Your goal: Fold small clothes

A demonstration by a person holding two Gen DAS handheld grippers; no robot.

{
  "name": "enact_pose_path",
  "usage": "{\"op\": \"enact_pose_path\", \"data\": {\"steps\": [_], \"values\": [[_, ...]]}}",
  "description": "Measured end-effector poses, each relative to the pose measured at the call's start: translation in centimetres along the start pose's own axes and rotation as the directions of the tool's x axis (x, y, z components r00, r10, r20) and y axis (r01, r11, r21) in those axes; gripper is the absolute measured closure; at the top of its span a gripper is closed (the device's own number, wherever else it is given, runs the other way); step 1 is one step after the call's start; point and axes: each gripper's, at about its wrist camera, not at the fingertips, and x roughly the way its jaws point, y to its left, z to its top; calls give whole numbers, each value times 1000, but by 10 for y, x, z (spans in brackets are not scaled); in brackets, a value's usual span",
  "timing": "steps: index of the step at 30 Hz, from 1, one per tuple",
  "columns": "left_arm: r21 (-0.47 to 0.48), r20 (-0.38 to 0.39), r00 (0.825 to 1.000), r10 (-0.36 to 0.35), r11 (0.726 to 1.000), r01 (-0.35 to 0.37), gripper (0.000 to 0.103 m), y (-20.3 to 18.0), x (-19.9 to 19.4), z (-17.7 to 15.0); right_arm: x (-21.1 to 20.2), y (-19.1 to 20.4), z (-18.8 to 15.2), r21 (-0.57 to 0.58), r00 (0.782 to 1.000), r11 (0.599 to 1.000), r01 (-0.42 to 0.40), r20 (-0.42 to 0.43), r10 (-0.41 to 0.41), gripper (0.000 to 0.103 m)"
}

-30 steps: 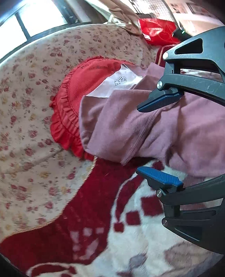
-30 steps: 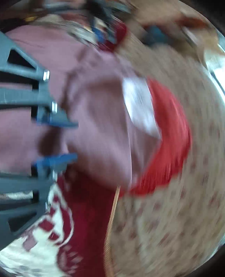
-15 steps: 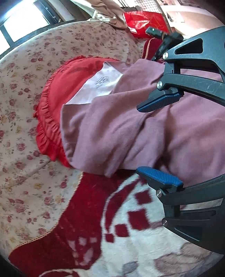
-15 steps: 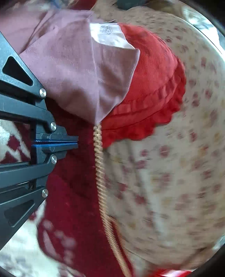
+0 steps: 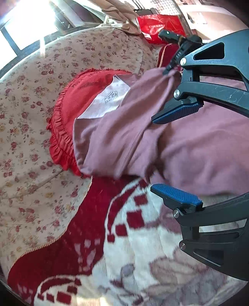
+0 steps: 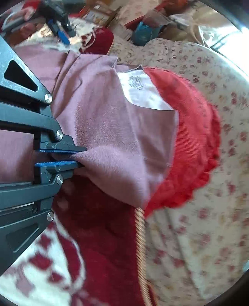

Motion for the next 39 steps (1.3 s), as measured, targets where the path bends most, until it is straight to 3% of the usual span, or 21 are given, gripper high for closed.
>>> {"op": "enact_pose_path", "data": {"steps": [3, 5, 10, 12, 13, 16, 19, 20, 22, 23, 28, 32, 36, 39], "values": [[-4, -19, 1000, 7, 1000, -7, 38, 3, 4, -8, 11, -16, 0, 8, 996, 996, 87, -19, -87, 97], [-16, -49, 999, 6, 1000, -6, 38, 4, 8, -16, 31, -18, -8, 8, 994, 999, 51, -98, -50, 97], [37, -45, 999, 17, 999, -16, 38, -2, -8, -36, -27, -6, -18, -56, 990, 988, 142, -7, -142, 89], [44, -52, 998, 23, 999, -20, 38, -2, -12, -48, -43, 4, -29, -105, 993, 988, 116, 20, -115, 89], [41, -62, 998, 21, 999, -18, 38, -1, -13, -54, -38, 7, -35, -122, 995, 988, 96, 6, -96, 89], [34, -92, 995, 33, 999, -30, 38, 4, -19, -72, 9, -2, -57, -118, 977, 985, 123, -162, -141, 89], [59, -97, 995, 33, 998, -27, 38, 9, -39, -88, -17, -5, -60, -72, 976, 987, 147, -151, -156, 89], [69, -99, 994, 39, 997, -33, 38, 10, -45, -94, -31, -3, -62, -60, 979, 989, 138, -142, -145, 88], [104, -112, 992, 56, 994, -44, 38, 13, -58, -109, -70, 0, -77, -27, 991, 998, 49, -122, -52, 82], [119, -124, 990, 62, 992, -47, 38, 15, -62, -115, -85, 2, -89, -21, 988, 1000, -11, -152, 8, 79], [155, -201, 977, 72, 987, -41, 38, 30, -76, -154, -135, 3, -174, 22, 934, 984, -179, -311, 177, 74], [161, -263, 964, 49, 987, -7, 33, 35, -77, -179, -147, 0, -225, 29, 912, 988, -149, -382, 149, 73], [153, -305, 952, 40, 988, 8, 28, 37, -66, -195, -135, -12, -248, 98, 897, 986, -136, -410, 165, 73], [157, -292, 956, 29, 987, 18, 23, 37, -65, -201, -127, -8, -251, 105, 900, 983, -148, -397, 178, 73]]}}
